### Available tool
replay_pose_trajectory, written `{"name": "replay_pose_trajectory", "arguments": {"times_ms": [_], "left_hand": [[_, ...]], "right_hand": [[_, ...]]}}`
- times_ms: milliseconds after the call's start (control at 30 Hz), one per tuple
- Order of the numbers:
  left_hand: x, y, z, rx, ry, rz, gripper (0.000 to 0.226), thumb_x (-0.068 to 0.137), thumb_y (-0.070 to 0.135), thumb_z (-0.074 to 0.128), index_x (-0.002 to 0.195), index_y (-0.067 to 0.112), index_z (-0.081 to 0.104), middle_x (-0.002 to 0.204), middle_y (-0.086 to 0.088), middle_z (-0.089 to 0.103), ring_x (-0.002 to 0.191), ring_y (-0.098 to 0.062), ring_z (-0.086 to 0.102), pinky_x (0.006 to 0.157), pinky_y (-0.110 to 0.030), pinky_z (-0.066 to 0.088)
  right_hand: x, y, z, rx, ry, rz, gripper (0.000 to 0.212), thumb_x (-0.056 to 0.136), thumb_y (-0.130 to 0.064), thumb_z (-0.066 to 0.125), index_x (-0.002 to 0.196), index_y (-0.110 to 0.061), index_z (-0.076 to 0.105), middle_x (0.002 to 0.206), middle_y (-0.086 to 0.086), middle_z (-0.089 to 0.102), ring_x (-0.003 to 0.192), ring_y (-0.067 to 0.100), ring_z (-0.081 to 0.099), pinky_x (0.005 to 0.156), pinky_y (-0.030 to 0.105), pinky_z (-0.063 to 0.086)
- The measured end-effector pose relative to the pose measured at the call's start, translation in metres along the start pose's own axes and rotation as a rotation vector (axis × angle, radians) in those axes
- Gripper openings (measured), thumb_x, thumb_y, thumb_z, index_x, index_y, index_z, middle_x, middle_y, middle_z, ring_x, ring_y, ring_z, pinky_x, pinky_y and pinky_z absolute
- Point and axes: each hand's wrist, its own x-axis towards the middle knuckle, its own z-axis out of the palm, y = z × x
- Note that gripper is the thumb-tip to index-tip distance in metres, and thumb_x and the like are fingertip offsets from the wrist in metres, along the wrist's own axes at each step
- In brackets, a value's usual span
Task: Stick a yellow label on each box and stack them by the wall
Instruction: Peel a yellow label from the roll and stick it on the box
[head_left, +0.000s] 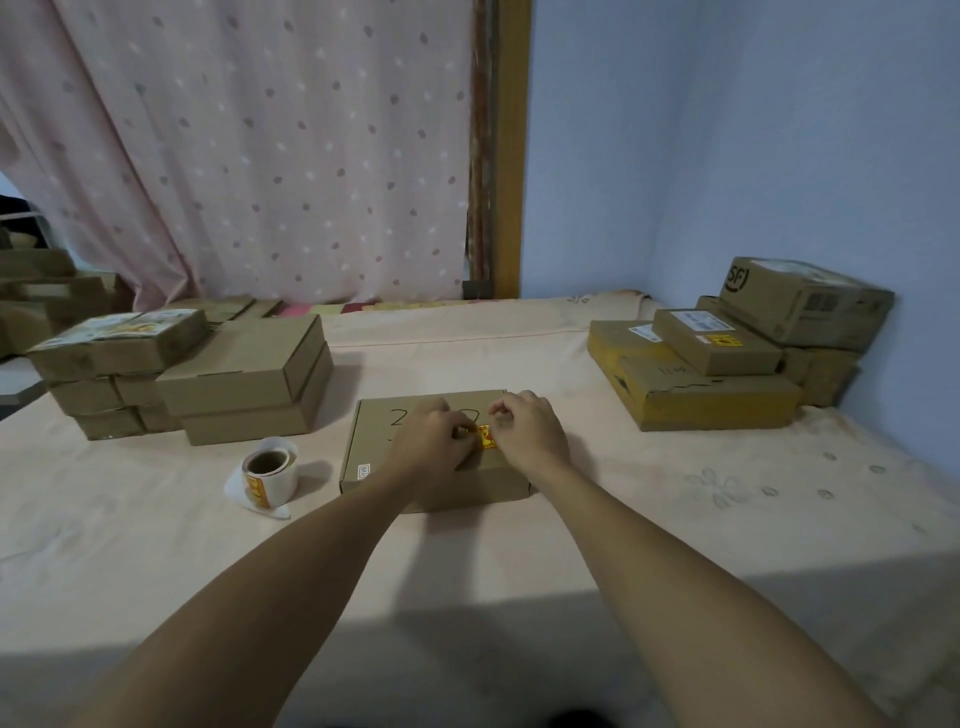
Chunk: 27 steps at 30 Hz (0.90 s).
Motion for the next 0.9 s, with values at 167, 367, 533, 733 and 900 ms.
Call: {"name": "replay_pose_trajectory", "arguments": {"times_ms": [167, 367, 533, 733, 900], "left_hand": [[0.0, -0.005, -0.005, -0.027, -0.047, 0.03, 0.029, 0.09, 0.037, 0.068, 0.116, 0.027, 0.074, 0.099, 0.001, 0.053, 0.104, -0.018, 0.051, 0.08, -0.03, 0.041], [0.0, -0.008, -0.012, -0.075, -0.088, 0.031, 0.031, 0.085, 0.034, 0.074, 0.115, 0.027, 0.076, 0.102, -0.001, 0.055, 0.098, -0.013, 0.048, 0.088, -0.033, 0.045], [-0.013, -0.014, -0.02, -0.085, 0.002, -0.025, 0.021, 0.087, 0.031, 0.071, 0.104, 0.021, 0.077, 0.098, 0.003, 0.057, 0.094, -0.014, 0.055, 0.081, -0.032, 0.047], [-0.034, -0.051, -0.05, 0.111, 0.113, -0.261, 0.025, 0.09, 0.021, 0.059, 0.111, 0.012, 0.07, 0.116, -0.006, 0.056, 0.116, -0.025, 0.048, 0.086, -0.037, 0.046], [-0.051, -0.066, -0.064, 0.084, 0.037, -0.481, 0.024, 0.092, 0.028, 0.054, 0.093, 0.005, 0.06, 0.107, -0.016, 0.059, 0.1, -0.032, 0.053, 0.076, -0.037, 0.043]], "right_hand": [[-0.005, 0.007, -0.005, -0.091, -0.043, -0.025, 0.021, 0.097, -0.034, 0.06, 0.109, -0.03, 0.077, 0.117, -0.005, 0.061, 0.114, 0.018, 0.048, 0.09, 0.032, 0.047], [-0.008, 0.016, -0.009, 0.239, -0.097, 0.048, 0.015, 0.087, -0.022, 0.073, 0.101, -0.026, 0.078, 0.112, -0.007, 0.059, 0.111, 0.014, 0.057, 0.095, 0.033, 0.049], [-0.012, 0.017, -0.01, 0.399, -0.079, 0.137, 0.018, 0.088, -0.01, 0.07, 0.098, -0.024, 0.077, 0.113, -0.005, 0.061, 0.108, 0.013, 0.057, 0.091, 0.025, 0.047], [-0.021, 0.006, -0.006, 0.487, -0.017, 0.253, 0.03, 0.092, -0.011, 0.066, 0.12, -0.022, 0.065, 0.126, -0.002, 0.05, 0.113, 0.017, 0.057, 0.1, 0.04, 0.051], [-0.034, 0.004, -0.01, 0.449, -0.079, 0.373, 0.017, 0.096, -0.034, 0.062, 0.11, -0.029, 0.056, 0.108, -0.004, 0.059, 0.103, 0.021, 0.06, 0.093, 0.046, 0.055]]}}
